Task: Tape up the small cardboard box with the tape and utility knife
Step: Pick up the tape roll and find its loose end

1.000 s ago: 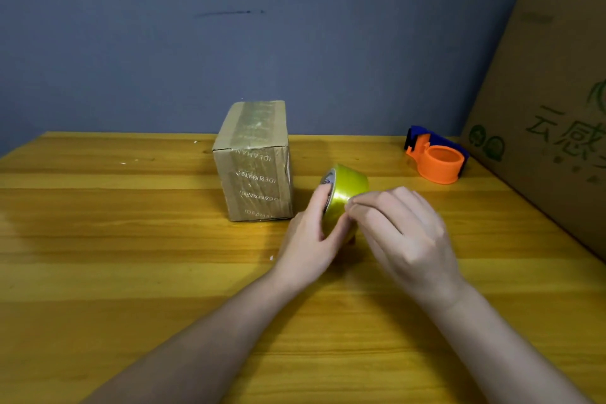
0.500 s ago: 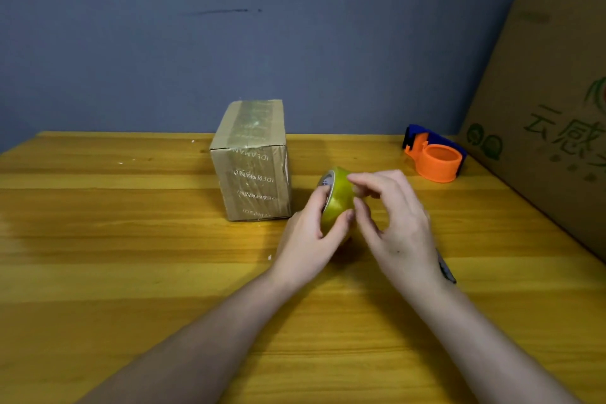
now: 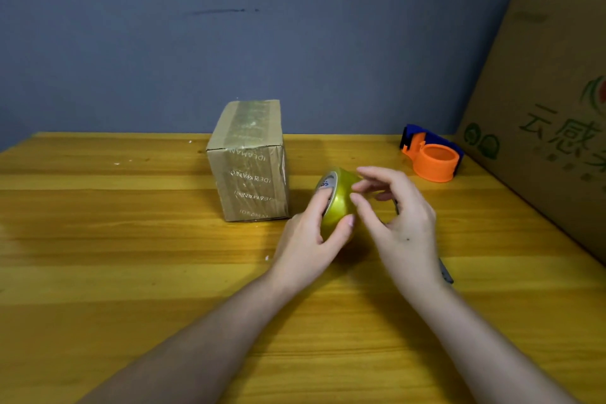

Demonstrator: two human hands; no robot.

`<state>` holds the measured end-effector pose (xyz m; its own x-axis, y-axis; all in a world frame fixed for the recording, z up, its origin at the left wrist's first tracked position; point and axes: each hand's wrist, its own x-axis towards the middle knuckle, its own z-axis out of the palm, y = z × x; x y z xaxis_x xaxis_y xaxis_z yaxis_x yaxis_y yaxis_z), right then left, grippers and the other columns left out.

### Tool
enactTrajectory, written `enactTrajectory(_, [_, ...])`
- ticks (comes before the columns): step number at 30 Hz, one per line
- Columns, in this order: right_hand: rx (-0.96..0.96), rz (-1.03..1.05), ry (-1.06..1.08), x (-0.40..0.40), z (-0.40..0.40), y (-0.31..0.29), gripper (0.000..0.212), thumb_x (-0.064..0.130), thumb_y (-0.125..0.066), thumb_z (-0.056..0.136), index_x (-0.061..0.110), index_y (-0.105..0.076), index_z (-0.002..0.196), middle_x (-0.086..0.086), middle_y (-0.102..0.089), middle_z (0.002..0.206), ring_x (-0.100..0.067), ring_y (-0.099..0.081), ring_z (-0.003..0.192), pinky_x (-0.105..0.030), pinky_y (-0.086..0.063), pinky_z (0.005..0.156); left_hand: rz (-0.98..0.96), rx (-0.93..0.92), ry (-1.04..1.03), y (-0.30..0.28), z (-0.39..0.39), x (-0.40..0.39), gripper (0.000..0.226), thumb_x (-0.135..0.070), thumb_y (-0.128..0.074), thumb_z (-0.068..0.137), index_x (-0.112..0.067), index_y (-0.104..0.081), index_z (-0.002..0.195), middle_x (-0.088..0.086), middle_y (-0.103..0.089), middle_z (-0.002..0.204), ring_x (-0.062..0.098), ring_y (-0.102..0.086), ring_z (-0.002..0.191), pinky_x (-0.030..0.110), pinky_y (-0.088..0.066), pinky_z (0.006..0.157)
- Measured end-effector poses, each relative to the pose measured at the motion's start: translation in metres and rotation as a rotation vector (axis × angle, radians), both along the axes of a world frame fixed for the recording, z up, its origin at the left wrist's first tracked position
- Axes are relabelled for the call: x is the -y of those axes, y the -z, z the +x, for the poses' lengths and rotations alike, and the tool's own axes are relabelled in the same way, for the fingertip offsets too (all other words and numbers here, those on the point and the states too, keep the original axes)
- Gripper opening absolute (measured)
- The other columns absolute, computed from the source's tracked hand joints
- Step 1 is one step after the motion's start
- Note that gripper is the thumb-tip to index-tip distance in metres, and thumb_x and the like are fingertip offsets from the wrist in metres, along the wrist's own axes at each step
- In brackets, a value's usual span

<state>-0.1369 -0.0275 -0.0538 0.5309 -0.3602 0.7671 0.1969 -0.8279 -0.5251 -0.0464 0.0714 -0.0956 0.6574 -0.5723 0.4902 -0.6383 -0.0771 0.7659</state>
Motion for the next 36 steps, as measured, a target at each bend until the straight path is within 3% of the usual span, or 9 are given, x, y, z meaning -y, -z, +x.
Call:
enactTrajectory(3, [0.003, -0.085, 0.089, 0.005, 0.001, 0.001, 0.019, 0.018, -0.069, 0.084, 0.019, -0.066, 0.103, 0.011, -0.063, 0.093, -0.006, -0.052, 0.089, -0.022, -0.043, 0.076, 0.001, 0.009, 0.009, -0.001, -0.001, 0.0, 0.051, -0.056, -0.047, 0.081, -0.031, -0.045, 0.126, 0.007, -0.07, 0.096, 0.032, -0.066, 0.084, 0.047, -0.052, 0.077])
enactTrajectory(7, [0.02, -0.027, 0.071, 0.011, 0.001, 0.001, 0.009, 0.019, -0.069, 0.084, 0.017, -0.068, 0.093, 0.006, -0.06, 0.09, -0.011, -0.056, 0.079, -0.023, -0.044, 0.071, -0.013, -0.021, 0.029, -0.001, 0.0, -0.001, 0.048, -0.054, -0.049, 0.082, -0.032, -0.047, 0.124, 0.001, -0.071, 0.082, 0.024, -0.067, 0.072, 0.044, -0.054, 0.073])
enactTrajectory(14, [-0.001, -0.092, 0.106, 0.013, 0.0, 0.001, 0.015, 0.028, -0.064, 0.086, 0.014, -0.068, 0.087, 0.002, -0.058, 0.099, -0.015, -0.056, 0.096, -0.026, -0.046, 0.082, -0.031, -0.047, 0.045, -0.001, 0.001, 0.0, 0.046, -0.054, -0.052, 0.081, -0.029, -0.051, 0.119, 0.002, -0.071, 0.072, 0.028, -0.068, 0.065, 0.046, -0.054, 0.069])
enactTrajectory(19, [-0.012, -0.456, 0.183, 0.015, -0.004, -0.001, 0.017, 0.025, -0.06, 0.092, 0.01, -0.068, 0.086, -0.004, -0.066, 0.085, -0.022, -0.059, 0.077, -0.037, -0.047, 0.066, -0.059, -0.022, -0.025, -0.003, 0.002, 0.001, 0.028, -0.057, -0.055, 0.078, -0.03, -0.053, 0.084, 0.005, -0.061, 0.064, 0.031, -0.063, 0.063, 0.049, -0.051, 0.062])
enactTrajectory(22, [0.031, -0.576, 0.172, 0.014, -0.007, -0.005, 0.02, 0.021, -0.06, 0.094, 0.006, -0.069, 0.084, -0.009, -0.065, 0.081, -0.026, -0.058, 0.072, -0.041, -0.048, 0.061, -0.045, 0.08, -0.098, -0.005, 0.003, 0.003, 0.043, -0.058, -0.049, 0.077, -0.016, -0.052, 0.087, 0.013, -0.06, 0.064, 0.036, -0.057, 0.062, 0.047, -0.05, 0.061])
enactTrajectory(25, [0.054, -0.66, 0.167, 0.009, -0.01, -0.009, 0.019, 0.018, -0.061, 0.094, 0.005, -0.069, 0.083, -0.011, -0.065, 0.077, -0.029, -0.059, 0.068, -0.042, -0.049, 0.059, -0.038, 0.084, -0.094, -0.006, 0.003, 0.004, 0.048, -0.061, -0.047, 0.077, -0.016, -0.053, 0.093, 0.018, -0.065, 0.071, 0.037, -0.061, 0.066, 0.047, -0.051, 0.064])
enactTrajectory(28, [0.088, -0.732, 0.152, 0.001, -0.013, -0.011, 0.019, 0.016, -0.062, 0.093, 0.004, -0.07, 0.08, -0.011, -0.064, 0.073, -0.03, -0.057, 0.064, -0.04, -0.046, 0.056, -0.081, 0.014, -0.071, -0.013, 0.001, 0.001, 0.035, -0.055, -0.051, 0.077, -0.02, -0.048, 0.082, 0.018, -0.058, 0.064, 0.037, -0.054, 0.061, 0.049, -0.048, 0.059])
enactTrajectory(32, [0.115, -0.753, 0.117, 0.004, -0.013, -0.012, 0.013, 0.012, -0.065, 0.089, 0.004, -0.07, 0.081, -0.011, -0.064, 0.073, -0.031, -0.058, 0.064, -0.04, -0.047, 0.057, -0.165, -0.255, 0.119, -0.027, -0.003, -0.001, 0.022, -0.017, -0.064, 0.088, -0.021, -0.05, 0.07, -0.011, -0.055, 0.049, -0.001, -0.048, 0.044, 0.017, -0.041, 0.045])
enactTrajectory(36, [0.159, -0.472, 0.073, 0.011, -0.011, -0.009, 0.016, 0.015, -0.056, 0.094, 0.004, -0.063, 0.086, -0.011, -0.063, 0.082, -0.027, -0.058, 0.073, -0.04, -0.049, 0.065, -0.158, -0.425, 0.256, -0.027, -0.007, 0.0, 0.015, -0.021, -0.064, 0.086, -0.024, -0.06, 0.073, -0.005, -0.06, 0.053, 0.013, -0.057, 0.041, 0.022, -0.047, 0.042])
